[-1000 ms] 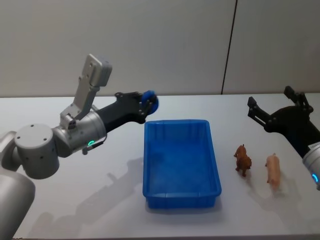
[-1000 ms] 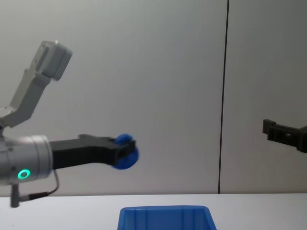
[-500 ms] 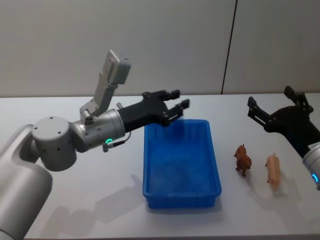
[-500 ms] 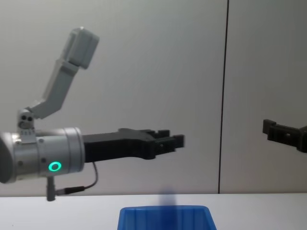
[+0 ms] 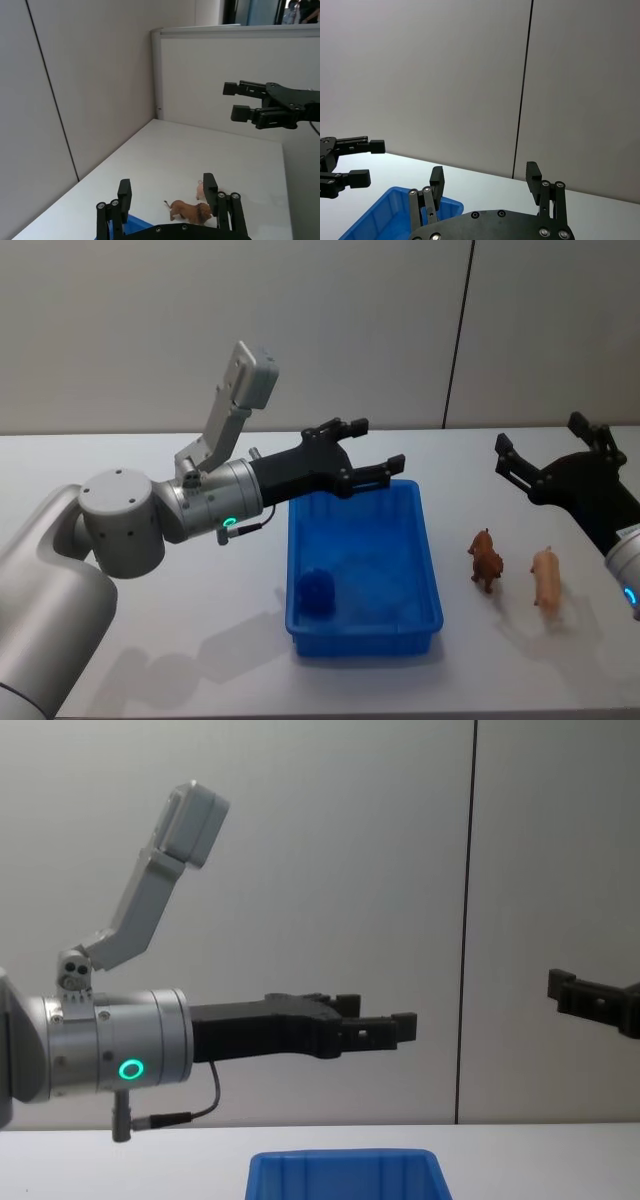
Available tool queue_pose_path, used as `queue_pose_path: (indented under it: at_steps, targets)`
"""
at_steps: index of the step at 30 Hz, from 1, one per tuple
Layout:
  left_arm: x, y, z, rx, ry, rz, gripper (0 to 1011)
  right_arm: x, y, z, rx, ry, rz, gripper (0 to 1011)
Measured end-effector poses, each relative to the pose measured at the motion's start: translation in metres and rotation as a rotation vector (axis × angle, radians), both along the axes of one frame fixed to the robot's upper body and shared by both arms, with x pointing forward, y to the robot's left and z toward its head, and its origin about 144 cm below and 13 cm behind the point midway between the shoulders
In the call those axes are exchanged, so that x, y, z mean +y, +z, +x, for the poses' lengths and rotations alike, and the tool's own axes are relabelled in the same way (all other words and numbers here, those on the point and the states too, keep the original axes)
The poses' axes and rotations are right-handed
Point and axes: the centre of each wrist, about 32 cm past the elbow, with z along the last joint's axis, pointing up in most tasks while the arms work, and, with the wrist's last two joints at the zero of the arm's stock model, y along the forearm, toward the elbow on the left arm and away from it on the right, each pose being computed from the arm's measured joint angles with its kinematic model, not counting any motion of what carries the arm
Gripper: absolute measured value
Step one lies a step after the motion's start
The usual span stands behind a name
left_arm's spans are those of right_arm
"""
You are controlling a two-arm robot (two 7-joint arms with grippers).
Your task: Pick up the two dolls from the table and place them into the box.
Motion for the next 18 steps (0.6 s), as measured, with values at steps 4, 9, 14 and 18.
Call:
queue_pose_path:
  at_steps: [4,9,14,18]
  targets:
    - [0.001,0.000,-0.002,-0.004,0.029,0.008,970,0.000,0.000,0.000,0.000,0.000,0.000,1001]
    - [0.004,0.001,-0.007,-0.015,0.084,0.020,1001,0.000,0.000,0.000,0.000,0.000,0.000,1001]
    - [0.008,0.001,-0.013,-0.029,0.151,0.033,1001,0.000,0.000,0.000,0.000,0.000,0.000,1001]
    - [0.011,0.001,-0.017,-0.041,0.205,0.044,1001,0.000,0.000,0.000,0.000,0.000,0.000,1001]
